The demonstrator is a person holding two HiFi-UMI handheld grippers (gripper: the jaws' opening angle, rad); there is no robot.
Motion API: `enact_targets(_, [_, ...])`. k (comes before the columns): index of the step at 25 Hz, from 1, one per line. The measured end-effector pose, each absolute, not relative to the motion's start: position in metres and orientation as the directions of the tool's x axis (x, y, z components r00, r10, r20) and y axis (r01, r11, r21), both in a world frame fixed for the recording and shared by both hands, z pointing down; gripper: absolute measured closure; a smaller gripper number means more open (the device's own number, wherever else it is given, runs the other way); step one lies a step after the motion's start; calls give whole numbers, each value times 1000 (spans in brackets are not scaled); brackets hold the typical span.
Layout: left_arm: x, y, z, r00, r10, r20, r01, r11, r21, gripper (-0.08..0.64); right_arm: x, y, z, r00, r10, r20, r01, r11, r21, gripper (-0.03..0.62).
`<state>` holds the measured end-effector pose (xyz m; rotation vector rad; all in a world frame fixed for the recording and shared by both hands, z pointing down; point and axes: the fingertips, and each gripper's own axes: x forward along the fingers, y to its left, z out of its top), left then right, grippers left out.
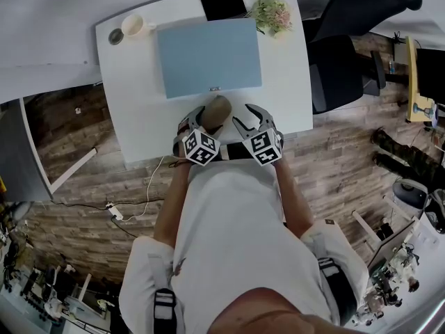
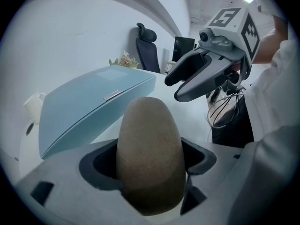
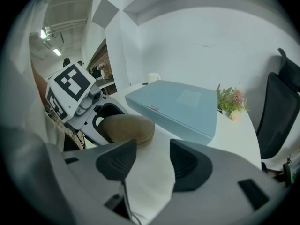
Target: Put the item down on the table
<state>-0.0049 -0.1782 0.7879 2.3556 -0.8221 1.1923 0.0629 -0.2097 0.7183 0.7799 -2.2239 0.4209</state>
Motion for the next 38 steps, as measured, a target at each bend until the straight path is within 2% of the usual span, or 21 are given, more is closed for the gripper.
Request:
enact_targets(33, [-2, -176, 803, 432, -251, 866, -613, -786, 78, 139, 49, -200, 707, -527, -420, 739, -639, 769, -20, 362])
enact_targets(38, [-3, -176, 802, 438, -256, 861, -619, -781, 83, 112, 51, -200, 706, -509, -443, 738, -659, 752, -3, 326])
